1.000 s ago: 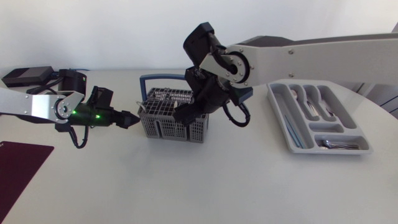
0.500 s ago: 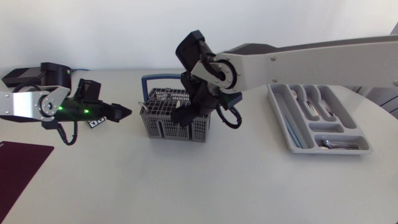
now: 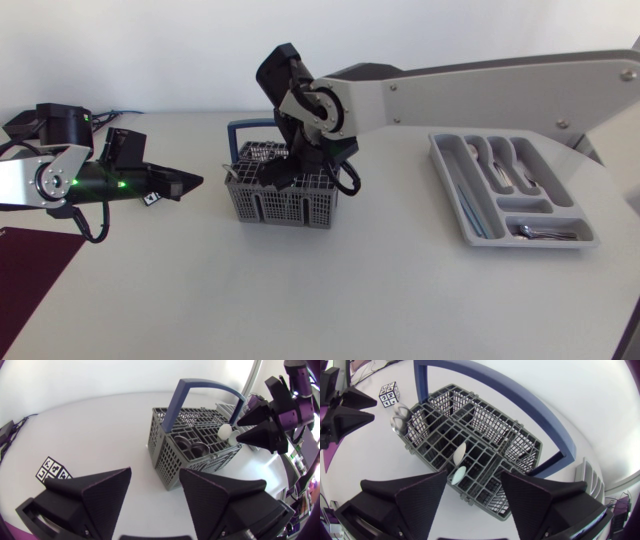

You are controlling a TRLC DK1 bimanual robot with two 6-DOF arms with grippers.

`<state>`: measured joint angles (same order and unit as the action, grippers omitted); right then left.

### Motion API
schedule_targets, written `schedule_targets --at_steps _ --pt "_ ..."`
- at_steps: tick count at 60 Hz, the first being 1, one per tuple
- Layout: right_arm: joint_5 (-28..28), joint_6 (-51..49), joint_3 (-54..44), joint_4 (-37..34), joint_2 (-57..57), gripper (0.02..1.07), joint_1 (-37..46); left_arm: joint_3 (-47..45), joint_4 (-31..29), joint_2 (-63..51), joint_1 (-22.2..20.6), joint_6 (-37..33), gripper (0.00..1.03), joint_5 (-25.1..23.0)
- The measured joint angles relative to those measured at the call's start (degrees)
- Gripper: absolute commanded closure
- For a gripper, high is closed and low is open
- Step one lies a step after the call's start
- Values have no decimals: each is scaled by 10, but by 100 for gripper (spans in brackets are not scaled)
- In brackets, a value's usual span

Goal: Transfer all utensils from the basket to the drawer tray.

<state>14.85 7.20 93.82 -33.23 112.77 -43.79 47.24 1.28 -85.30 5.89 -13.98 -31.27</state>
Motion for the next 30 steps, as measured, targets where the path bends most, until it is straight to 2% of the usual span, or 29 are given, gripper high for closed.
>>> schedule_targets --at_steps 7,16,30 --pt "5 3 7 -1 13 62 0 -6 2 10 -2 0 35 0" --pt "8 3 7 -4 17 75 -1 -9 3 25 -8 0 35 0" --pt "29 3 8 -3 20 79 -9 -19 3 34 -14 0 35 0"
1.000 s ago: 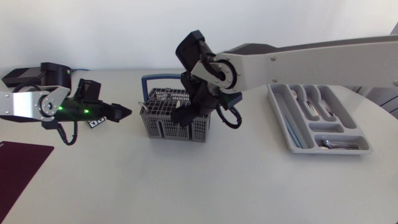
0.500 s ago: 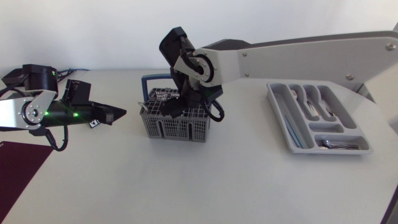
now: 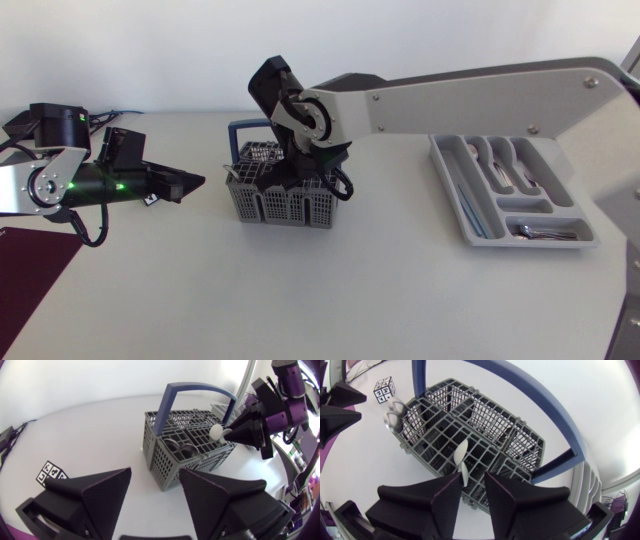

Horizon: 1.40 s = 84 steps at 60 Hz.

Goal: Transfer all utensils from the basket to the drawer tray.

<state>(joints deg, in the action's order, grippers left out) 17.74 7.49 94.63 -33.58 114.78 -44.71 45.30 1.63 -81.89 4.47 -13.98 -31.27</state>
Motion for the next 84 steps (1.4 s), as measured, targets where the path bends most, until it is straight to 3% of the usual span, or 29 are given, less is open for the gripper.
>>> schedule_targets --at_steps 32,84 --pt "6 -35 -12 46 0 94 -16 -12 0 21 -9 0 35 0" --pt "21 -80 -73 97 -34 100 -32 -30 0 63 -24 0 35 0"
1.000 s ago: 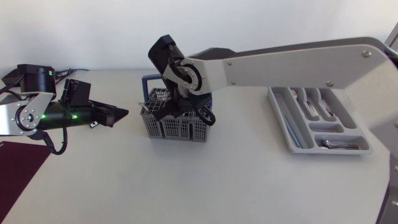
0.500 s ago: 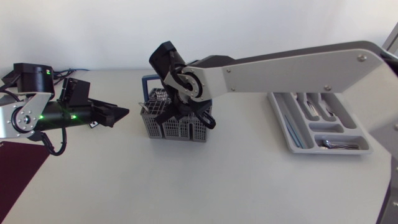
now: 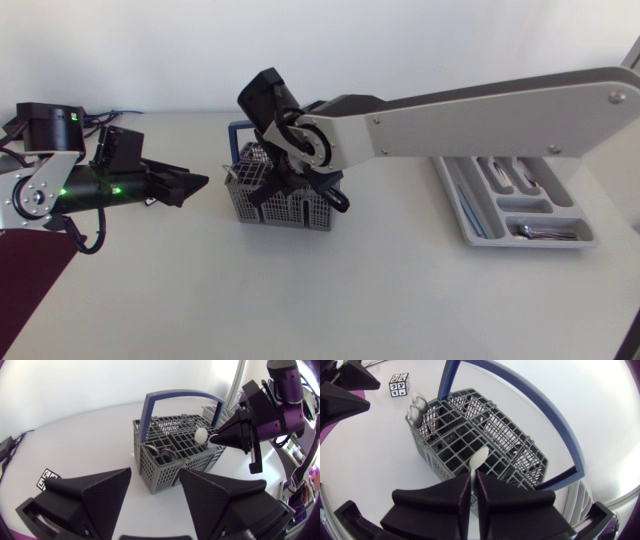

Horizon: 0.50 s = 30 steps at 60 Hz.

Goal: Transfer all utensils from the basket to the drawer tray.

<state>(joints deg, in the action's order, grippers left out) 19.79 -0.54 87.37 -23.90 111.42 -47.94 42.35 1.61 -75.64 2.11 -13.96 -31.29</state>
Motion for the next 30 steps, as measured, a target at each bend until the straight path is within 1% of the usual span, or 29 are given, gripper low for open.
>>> schedule_targets --at_steps 10,15,30 --pt "13 -15 -9 2 -26 100 -5 -8 0 17 -2 0 35 0" --pt "14 -24 -15 7 -41 100 -5 -11 0 29 -6 0 33 0" --pt "17 -43 -42 29 -94 99 -8 -12 0 57 -19 0 33 0"
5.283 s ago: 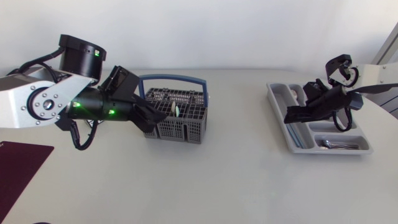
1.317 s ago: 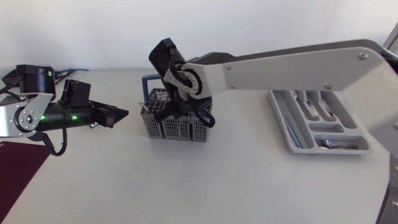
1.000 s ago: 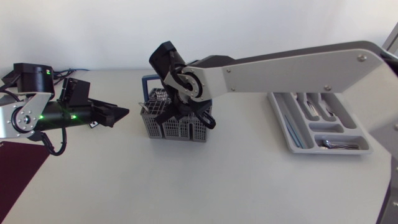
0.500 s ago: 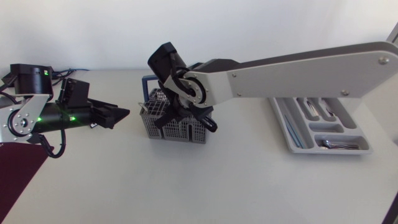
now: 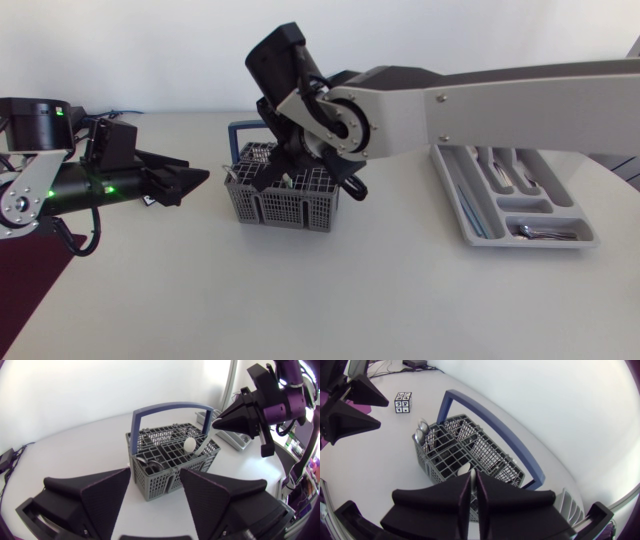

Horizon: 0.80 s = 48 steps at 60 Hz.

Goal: Transfer all utensils from the basket to the drawer tray.

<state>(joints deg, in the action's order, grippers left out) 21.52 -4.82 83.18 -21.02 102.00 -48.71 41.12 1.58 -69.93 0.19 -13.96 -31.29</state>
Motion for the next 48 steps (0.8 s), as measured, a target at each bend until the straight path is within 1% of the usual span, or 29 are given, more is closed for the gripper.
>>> schedule_targets --at_steps 12,21,25,31,35,39,43,48 --pt "-1 -17 -26 8 -63 99 -4 -3 -9 37 -20 0 31 0" --pt "-17 -26 -53 17 -125 99 -7 -3 -35 72 -54 0 31 0" --pt "-26 -29 -67 21 -153 99 -7 -3 -52 84 -72 0 29 0" --pt "-61 -30 -92 20 -196 99 -7 -3 -78 103 -103 1 28 -6" --pt "-87 -32 -103 19 -217 99 -7 -1 -98 113 -119 1 28 -21" --pt "-112 -34 -114 14 -235 99 -7 5 -115 118 -132 4 26 -37" --pt "-137 -34 -124 10 -253 99 -7 14 -131 119 -143 5 26 -55" --pt "-173 -34 -134 -5 -271 99 -5 22 -152 125 -150 5 26 -89"
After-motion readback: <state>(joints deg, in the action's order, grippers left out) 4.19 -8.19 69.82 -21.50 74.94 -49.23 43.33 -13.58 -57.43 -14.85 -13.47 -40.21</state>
